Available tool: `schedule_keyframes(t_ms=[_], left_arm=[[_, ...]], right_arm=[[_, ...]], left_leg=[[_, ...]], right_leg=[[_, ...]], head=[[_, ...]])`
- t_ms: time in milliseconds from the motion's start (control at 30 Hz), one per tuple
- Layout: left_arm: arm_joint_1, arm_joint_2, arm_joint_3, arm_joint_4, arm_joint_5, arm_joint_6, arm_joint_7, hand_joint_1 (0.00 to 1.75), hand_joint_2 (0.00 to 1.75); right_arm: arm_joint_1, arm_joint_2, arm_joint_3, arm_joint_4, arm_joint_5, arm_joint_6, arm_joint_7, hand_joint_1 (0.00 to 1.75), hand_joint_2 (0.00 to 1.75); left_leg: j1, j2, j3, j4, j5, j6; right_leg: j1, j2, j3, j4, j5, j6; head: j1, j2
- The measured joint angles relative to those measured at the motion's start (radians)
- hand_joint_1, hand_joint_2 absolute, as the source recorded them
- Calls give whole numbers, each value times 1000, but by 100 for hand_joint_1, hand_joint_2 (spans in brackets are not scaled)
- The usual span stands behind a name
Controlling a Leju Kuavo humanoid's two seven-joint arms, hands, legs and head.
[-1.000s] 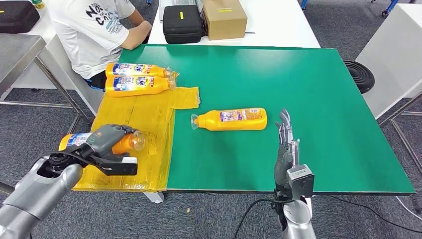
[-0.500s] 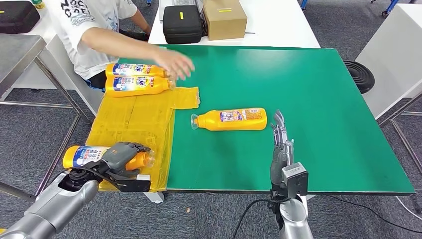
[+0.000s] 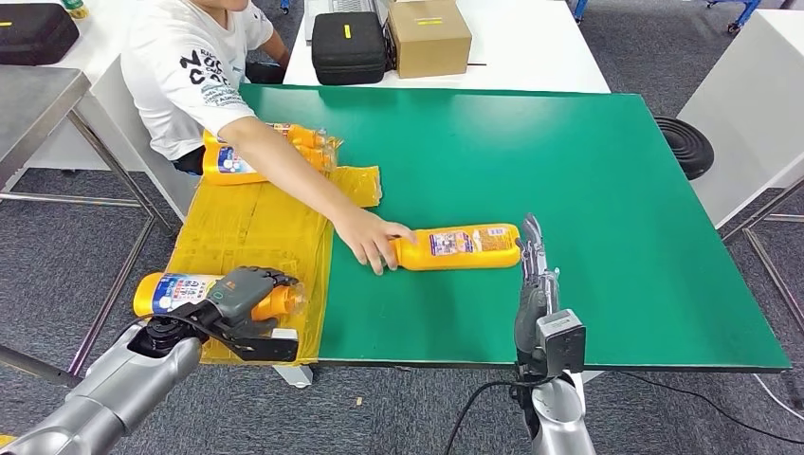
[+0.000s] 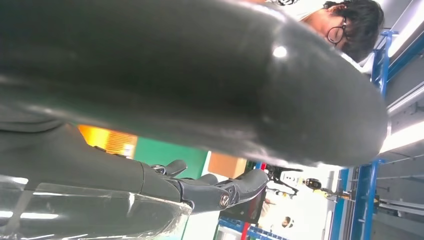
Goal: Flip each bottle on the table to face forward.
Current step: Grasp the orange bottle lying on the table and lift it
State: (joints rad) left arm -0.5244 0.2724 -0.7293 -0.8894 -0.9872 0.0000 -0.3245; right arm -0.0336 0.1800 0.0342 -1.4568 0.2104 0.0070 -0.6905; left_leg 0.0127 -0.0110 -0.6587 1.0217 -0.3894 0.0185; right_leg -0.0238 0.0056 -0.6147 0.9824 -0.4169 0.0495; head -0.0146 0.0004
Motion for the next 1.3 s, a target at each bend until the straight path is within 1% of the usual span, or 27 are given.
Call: schedule_keyframes(t_ms=[200, 233, 267, 300, 367, 400, 433, 467, 767, 900, 1167, 1300], left_arm=[[-12, -11, -2, 13, 5, 0, -13, 175, 175], [-14, -12, -3, 14, 6, -2, -15, 172, 175], [-15, -12, -5, 14, 9, -5, -18, 160, 175], [-17, -12, -7, 14, 12, -10, -20, 138, 175], [-20, -12, -10, 14, 20, -23, -24, 60, 175], [-21, -12, -11, 14, 24, -30, -26, 28, 175], [-22, -12, -13, 14, 29, -35, -27, 7, 175], [-22, -12, -15, 15, 32, -38, -28, 2, 175], [-54, -20, -40, 52, 54, -60, -28, 0, 175], [-60, -6, -46, 50, 84, -84, -21, 0, 0], [-60, 36, -60, 34, 114, -114, -13, 0, 0], [-64, 84, -68, -1, 144, -173, -11, 0, 0]], right_arm=[[1, -1, 3, 6, 0, -4, 1, 0, 0], [1, -2, 4, 6, 0, -5, 1, 0, 0], [1, -2, 5, 7, 0, -5, 1, 0, 0], [0, -2, 6, 8, 0, -5, 1, 0, 0], [-3, -2, 7, 11, 0, -5, 1, 0, 0], [-7, -1, 7, 14, 0, -5, 2, 0, 0], [-11, -1, 7, 17, 0, -5, 2, 0, 0], [-17, -1, 7, 20, -1, -5, 2, 0, 0], [-39, 4, 7, 45, -6, -4, 8, 0, 0], [-43, 5, 6, 55, -10, -3, 8, 0, 0], [-53, 5, 3, 79, -18, -1, 4, 0, 0], [-55, 5, 0, 88, -20, -4, 0, 0, 0]], left_leg=[[0, 0, 0, 0, 0, 0], [0, 0, 0, 0, 0, 0], [0, 0, 0, 0, 0, 0], [0, 0, 0, 0, 0, 0], [0, 0, 0, 0, 0, 0], [0, 0, 0, 0, 0, 0], [0, 0, 0, 0, 0, 0], [0, 0, 0, 0, 0, 0], [0, 0, 1, 0, 0, 0], [0, 0, 1, 0, 0, 0], [1, 1, 2, 0, 0, 0], [1, 1, 2, 0, 0, 0]], right_leg=[[0, 0, 0, 0, 0, 0], [0, 0, 0, 0, 0, 0], [0, 0, 0, 0, 0, 0], [0, 0, 0, 0, 0, 0], [0, 0, 1, 0, 0, 0], [0, 0, 1, 0, 0, 0], [0, 0, 1, 0, 0, 0], [0, 0, 0, 0, 0, 0], [0, 0, 1, 0, 0, 0], [0, 0, 1, 0, 0, 0], [1, 0, 1, 1, 0, 0], [1, 1, 1, 1, 0, 0]], head=[[0, 0], [0, 0], [0, 0], [0, 0], [0, 0], [0, 0], [0, 0], [0, 0], [0, 0], [0, 0], [0, 0], [0, 0]])
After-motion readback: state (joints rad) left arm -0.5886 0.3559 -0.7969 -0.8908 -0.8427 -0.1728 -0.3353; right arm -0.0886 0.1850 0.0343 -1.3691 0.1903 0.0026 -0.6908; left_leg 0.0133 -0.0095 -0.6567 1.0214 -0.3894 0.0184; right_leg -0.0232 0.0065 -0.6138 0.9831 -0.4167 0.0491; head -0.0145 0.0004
